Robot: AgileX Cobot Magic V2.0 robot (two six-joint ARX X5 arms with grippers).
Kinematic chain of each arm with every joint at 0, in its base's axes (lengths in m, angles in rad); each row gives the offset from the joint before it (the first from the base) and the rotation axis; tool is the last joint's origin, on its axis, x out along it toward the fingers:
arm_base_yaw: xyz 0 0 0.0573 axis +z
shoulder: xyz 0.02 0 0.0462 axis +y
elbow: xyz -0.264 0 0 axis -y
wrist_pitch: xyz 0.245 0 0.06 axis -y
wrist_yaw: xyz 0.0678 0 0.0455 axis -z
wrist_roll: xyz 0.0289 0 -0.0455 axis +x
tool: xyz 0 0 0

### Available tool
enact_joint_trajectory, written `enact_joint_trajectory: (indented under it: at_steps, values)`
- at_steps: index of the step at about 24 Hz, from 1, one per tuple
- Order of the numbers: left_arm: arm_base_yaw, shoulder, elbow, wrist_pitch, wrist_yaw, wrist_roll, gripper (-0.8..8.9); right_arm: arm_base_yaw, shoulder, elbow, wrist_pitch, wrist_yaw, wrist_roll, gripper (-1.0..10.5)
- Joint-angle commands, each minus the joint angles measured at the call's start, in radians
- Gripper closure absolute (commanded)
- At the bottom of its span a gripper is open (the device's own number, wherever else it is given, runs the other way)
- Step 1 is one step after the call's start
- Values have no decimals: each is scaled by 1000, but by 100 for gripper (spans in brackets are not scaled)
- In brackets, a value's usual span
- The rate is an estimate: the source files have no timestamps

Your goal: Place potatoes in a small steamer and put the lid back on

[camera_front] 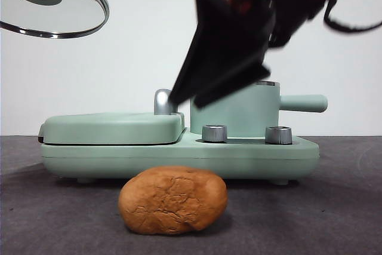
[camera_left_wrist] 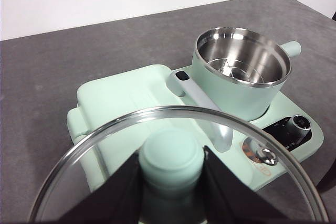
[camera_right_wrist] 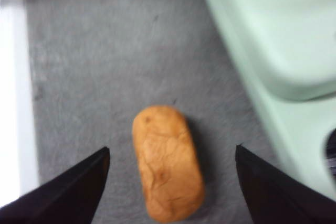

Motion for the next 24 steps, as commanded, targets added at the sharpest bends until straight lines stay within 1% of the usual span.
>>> enact_joint_trajectory:
  at_steps: [1, 4, 12, 14, 17, 18, 20, 21, 24]
  values:
    - [-2, 1, 13, 26, 5, -4, 803, 23, 55, 16, 2, 2, -9, 561]
    - [-2, 1, 13, 26, 5, -4, 803, 35, 96, 16, 2, 3, -26, 561]
    - [-2, 1, 13, 26, 5, -3, 803, 57, 161, 16, 9, 40, -30, 561]
    - [-2, 1, 13, 26, 5, -3, 803, 62, 176, 16, 11, 77, -31, 561]
    - [-2, 1, 13, 27, 5, -2, 803, 63, 208, 16, 10, 106, -33, 564]
    - [-2, 1, 13, 27, 5, 0, 803, 64, 211, 16, 9, 106, -33, 593]
    - [-2, 1, 13, 27, 5, 0, 803, 68, 211, 16, 10, 105, -33, 718]
    - [-2, 1, 13, 27, 4, 0, 803, 68, 208, 16, 8, 98, -29, 734]
    - [-2, 1, 13, 27, 3, 0, 803, 68, 158, 29, -26, 67, -12, 734]
